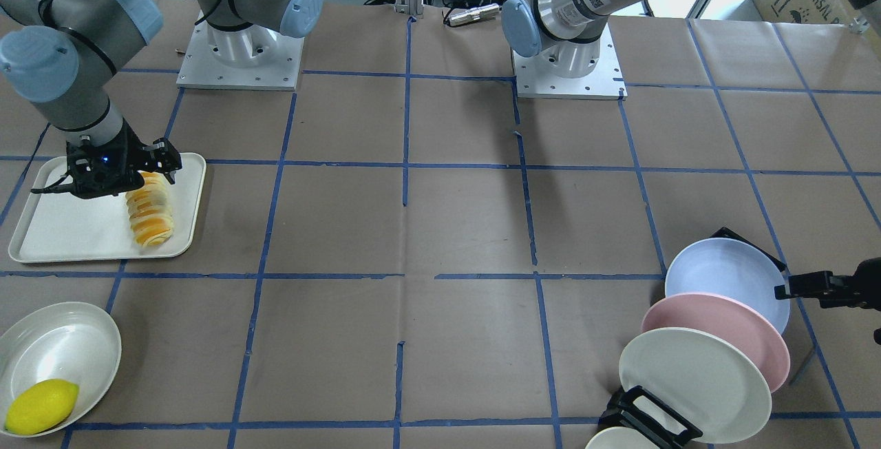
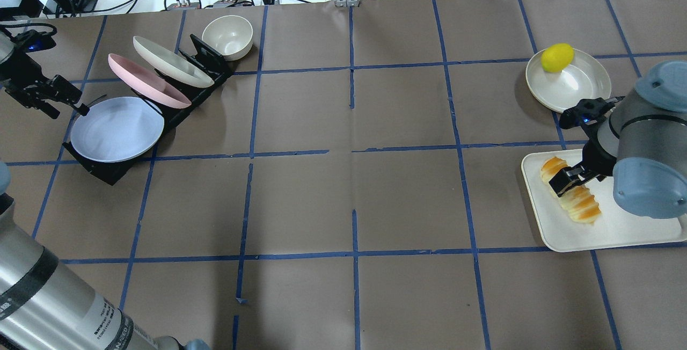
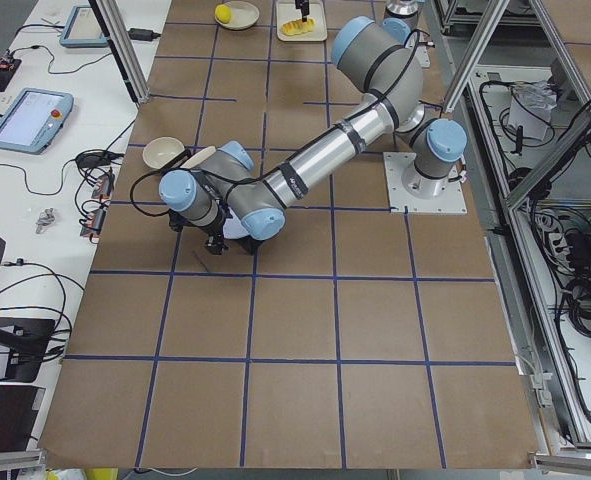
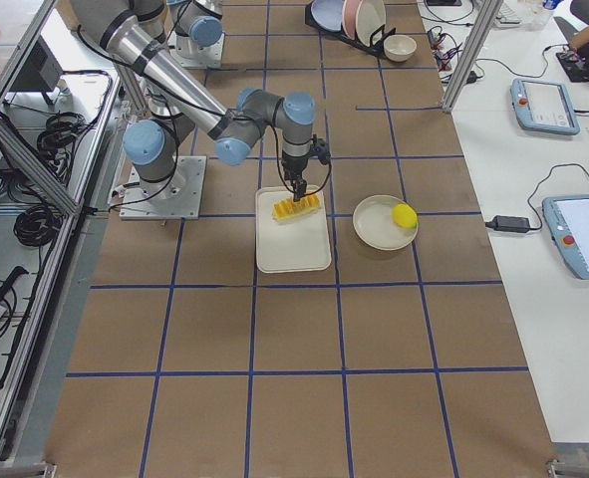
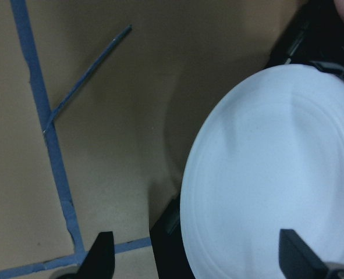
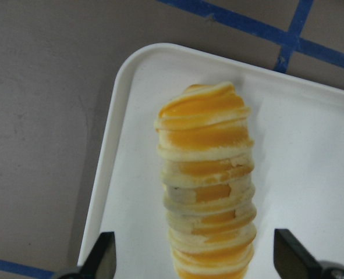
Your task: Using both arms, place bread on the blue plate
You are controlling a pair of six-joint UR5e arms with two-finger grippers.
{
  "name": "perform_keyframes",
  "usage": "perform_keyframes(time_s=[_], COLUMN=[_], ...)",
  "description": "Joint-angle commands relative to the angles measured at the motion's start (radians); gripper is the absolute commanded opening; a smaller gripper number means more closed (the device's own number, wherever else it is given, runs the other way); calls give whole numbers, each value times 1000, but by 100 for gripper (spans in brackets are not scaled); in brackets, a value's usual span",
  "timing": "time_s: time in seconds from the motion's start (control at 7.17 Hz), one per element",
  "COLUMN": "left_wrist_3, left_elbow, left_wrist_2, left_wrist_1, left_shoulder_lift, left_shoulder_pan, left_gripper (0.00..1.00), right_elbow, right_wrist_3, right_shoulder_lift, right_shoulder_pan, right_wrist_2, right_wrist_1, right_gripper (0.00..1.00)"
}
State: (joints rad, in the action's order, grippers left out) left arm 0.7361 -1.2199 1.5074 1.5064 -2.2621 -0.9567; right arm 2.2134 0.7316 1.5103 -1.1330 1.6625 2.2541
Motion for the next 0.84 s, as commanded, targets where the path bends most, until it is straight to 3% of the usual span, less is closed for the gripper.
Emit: perform_keyframes(time_s=[0.0,0.14,0.28,0.56,0.7], left_wrist_3=[-3,0,-1,-4,-6], left_elbow=[-10,-4,-6,17,26], left_wrist_2=[1,7,10,10,11], left_wrist_1=[-5,6,11,40,46], left_shoulder_lift=[-33,-34,-28,-22,-8], left_shoulder_pan=[-4,-4,-4,-1,-2], left_gripper=[79,33,3,2,2], right_elbow=[3,3,3,3,-4], right_wrist_3=[0,-1,-3,-3,-8], right_shoulder_lift=[-57,-111,-127,-133,-165], right_shoulder_pan=[18,16,16,15,13], right_wrist_2=[-3,-4,-9,-12,-12], right_wrist_1=[54,88,94,116,133], right_gripper=[94,94,94,94,84])
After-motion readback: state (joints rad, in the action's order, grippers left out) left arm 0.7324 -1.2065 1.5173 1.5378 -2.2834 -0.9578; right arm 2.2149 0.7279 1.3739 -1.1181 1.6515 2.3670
